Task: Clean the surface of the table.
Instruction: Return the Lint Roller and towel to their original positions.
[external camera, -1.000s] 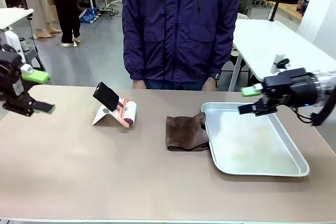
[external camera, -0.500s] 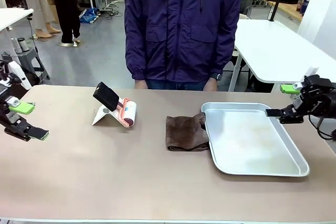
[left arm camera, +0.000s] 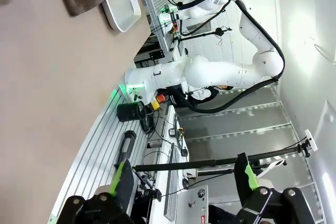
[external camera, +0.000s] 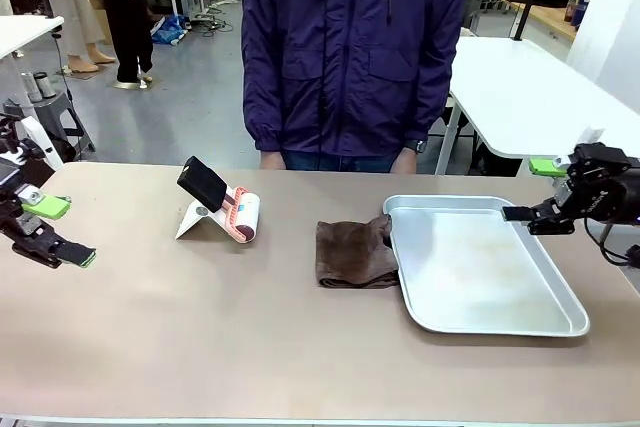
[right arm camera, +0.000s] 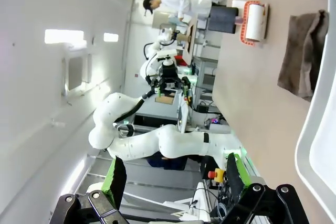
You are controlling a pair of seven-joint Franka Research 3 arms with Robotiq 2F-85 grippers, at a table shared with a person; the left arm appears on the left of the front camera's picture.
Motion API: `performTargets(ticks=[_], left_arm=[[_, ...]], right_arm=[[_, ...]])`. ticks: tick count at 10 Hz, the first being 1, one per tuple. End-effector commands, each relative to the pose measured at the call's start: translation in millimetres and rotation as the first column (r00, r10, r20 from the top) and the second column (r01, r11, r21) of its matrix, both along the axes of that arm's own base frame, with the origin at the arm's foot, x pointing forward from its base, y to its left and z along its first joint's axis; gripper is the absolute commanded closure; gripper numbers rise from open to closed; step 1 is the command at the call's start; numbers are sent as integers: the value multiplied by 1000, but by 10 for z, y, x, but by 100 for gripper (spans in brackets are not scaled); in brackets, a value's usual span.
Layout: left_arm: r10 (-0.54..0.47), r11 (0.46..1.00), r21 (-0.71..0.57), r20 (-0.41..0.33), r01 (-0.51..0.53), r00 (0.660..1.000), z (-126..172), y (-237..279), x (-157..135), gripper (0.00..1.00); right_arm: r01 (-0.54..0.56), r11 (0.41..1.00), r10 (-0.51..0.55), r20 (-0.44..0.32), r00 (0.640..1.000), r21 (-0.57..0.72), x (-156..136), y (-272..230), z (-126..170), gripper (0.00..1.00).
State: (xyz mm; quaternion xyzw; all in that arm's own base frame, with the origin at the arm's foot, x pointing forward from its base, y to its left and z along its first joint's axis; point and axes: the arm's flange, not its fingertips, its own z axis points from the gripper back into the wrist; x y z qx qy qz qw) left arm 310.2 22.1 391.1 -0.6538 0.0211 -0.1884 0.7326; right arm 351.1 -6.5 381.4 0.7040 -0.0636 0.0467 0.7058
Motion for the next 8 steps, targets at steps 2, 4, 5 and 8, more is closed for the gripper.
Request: performTargets(ticks=[2, 4, 5, 8], left_arm=[[7, 1000, -8, -12, -7, 1000, 32, -8, -64, 0], [7, 1000, -8, -12, -7, 1000, 32, -8, -64, 0], [7, 1000, -8, -12, -7, 1000, 32, -8, -64, 0], [7, 1000, -8, -12, -7, 1000, 32, -8, -64, 0]], right_arm=[[-16, 1000, 16, 24, 1000, -5, -36, -23, 18, 0], [-16, 1000, 16, 24, 1000, -5, -36, -23, 18, 0], [-16, 1000, 16, 24, 1000, -5, -36, -23, 18, 0], [-16, 1000, 16, 24, 1000, -5, -36, -23, 18, 0]])
